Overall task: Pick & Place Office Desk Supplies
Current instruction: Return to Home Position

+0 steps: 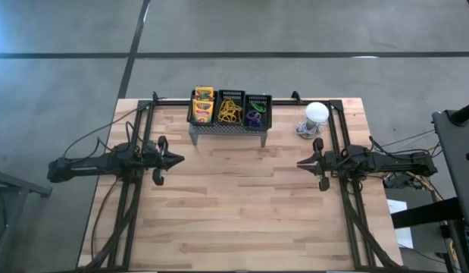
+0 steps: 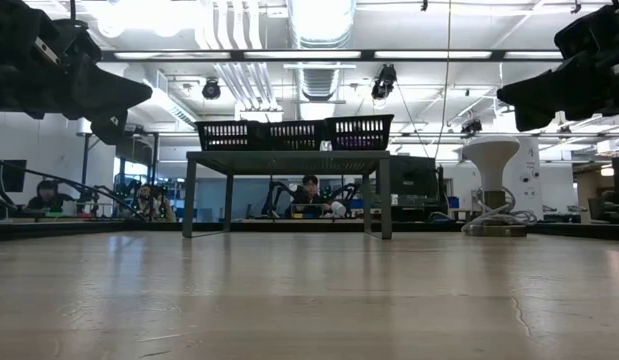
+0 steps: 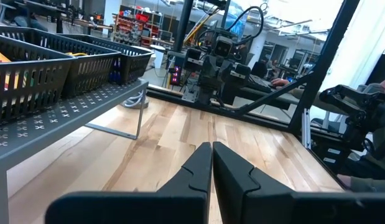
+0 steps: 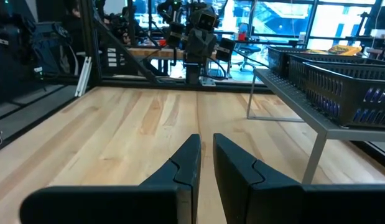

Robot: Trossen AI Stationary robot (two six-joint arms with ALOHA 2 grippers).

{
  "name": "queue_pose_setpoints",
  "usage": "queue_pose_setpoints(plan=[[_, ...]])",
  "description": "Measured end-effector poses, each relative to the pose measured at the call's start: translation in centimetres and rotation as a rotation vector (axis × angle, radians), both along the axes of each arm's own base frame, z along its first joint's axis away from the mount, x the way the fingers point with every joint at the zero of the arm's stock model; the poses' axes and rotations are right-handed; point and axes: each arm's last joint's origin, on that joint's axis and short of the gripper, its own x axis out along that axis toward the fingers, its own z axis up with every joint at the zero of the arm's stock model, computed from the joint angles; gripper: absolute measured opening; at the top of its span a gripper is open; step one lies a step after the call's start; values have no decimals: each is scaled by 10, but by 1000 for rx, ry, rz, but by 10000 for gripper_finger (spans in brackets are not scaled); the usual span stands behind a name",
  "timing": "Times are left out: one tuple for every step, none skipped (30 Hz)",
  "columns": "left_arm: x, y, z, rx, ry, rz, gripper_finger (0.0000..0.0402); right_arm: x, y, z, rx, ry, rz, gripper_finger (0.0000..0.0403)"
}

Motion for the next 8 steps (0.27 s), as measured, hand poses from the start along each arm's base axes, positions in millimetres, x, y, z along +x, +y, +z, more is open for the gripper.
queue_pose_setpoints(plan=[[0, 0, 0, 0, 0, 0, 21, 0, 0, 0, -1, 0, 0, 38], [0, 0, 0, 0, 0, 0, 21, 0, 0, 0, 0, 0, 0, 38], [0, 0, 0, 0, 0, 0, 21, 0, 0, 0, 3, 0, 0, 38], [0, 0, 0, 0, 0, 0, 21, 0, 0, 0, 4, 0, 0, 38], [0, 0, 0, 0, 0, 0, 21, 0, 0, 0, 3, 0, 0, 38], [0, 0, 0, 0, 0, 0, 21, 0, 0, 0, 0, 0, 0, 38], [0, 0, 0, 0, 0, 0, 21, 0, 0, 0, -1, 0, 0, 38], [0, 0, 0, 0, 0, 0, 21, 0, 0, 0, 0, 0, 0, 38]])
